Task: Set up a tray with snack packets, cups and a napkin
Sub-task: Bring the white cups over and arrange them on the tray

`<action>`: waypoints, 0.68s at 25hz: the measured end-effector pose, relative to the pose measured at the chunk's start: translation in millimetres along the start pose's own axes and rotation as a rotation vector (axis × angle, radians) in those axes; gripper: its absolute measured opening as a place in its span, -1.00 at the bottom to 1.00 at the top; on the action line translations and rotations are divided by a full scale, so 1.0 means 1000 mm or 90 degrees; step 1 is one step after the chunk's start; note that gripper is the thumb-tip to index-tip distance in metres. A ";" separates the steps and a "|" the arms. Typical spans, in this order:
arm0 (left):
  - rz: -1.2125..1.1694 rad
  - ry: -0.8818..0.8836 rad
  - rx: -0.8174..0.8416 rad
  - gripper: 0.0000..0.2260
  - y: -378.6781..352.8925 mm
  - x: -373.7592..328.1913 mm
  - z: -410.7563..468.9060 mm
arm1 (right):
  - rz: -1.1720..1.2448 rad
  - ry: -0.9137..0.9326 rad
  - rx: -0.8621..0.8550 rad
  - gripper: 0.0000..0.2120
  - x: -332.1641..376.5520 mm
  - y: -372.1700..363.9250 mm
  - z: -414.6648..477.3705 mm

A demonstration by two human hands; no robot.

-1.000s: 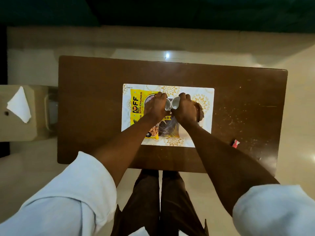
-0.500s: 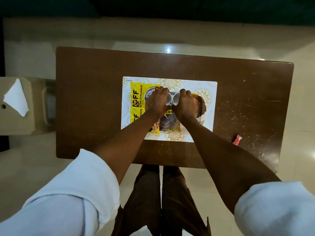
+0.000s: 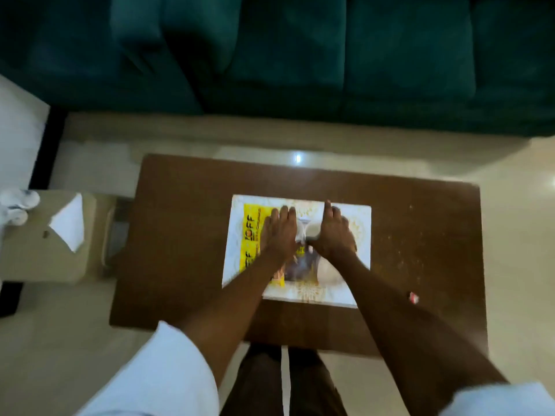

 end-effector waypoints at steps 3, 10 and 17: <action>-0.012 -0.017 -0.031 -0.21 0.083 -0.027 -0.018 | -0.026 0.052 -0.032 0.11 0.026 0.091 -0.023; -0.009 -0.035 -0.256 -0.17 0.411 -0.018 -0.078 | -0.090 0.235 -0.202 -0.07 0.166 0.366 -0.084; 0.055 0.046 -0.512 -0.20 0.667 0.099 -0.258 | -0.062 0.421 -0.408 -0.17 0.373 0.565 -0.210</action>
Point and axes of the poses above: each hand's wrist, its own z-axis towards the middle knuckle, its own y-axis out of the back of the hand, x = y × z, the point moved 10 cm from there along z, towards the middle knuckle, and after that the axes turned 2 degrees about -y, right-handed, at the moved point
